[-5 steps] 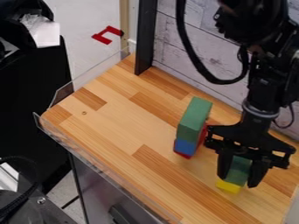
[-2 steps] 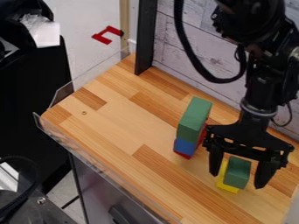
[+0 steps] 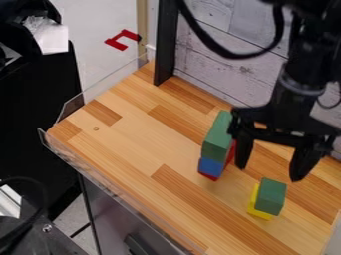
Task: Take back the green cube and put it on top of the yellow cube
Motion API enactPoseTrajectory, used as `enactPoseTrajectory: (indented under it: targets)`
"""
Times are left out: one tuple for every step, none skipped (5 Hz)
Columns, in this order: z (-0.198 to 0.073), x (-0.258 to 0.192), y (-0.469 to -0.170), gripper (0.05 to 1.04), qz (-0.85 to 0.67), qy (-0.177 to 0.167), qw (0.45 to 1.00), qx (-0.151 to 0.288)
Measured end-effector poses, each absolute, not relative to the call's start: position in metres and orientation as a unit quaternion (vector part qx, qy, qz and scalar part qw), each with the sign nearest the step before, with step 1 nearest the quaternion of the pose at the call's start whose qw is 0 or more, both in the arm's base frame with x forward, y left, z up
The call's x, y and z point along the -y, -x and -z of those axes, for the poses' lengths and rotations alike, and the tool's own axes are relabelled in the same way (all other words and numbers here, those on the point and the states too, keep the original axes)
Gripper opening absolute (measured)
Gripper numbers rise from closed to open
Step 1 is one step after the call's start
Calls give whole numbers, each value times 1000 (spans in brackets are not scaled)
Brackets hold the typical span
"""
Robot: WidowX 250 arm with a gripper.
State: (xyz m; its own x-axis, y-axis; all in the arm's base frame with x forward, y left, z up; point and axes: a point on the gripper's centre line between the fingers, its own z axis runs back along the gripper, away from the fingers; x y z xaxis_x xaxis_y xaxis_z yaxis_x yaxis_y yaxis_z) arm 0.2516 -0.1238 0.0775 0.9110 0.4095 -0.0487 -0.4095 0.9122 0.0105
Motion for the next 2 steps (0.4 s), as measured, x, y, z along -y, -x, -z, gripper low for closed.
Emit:
enactPoseTrajectory:
  targets:
    - [-98,123,-249,1000,-207,2,978,0]
    - [-100,121,-246,1000,-187,-3,982,-6]
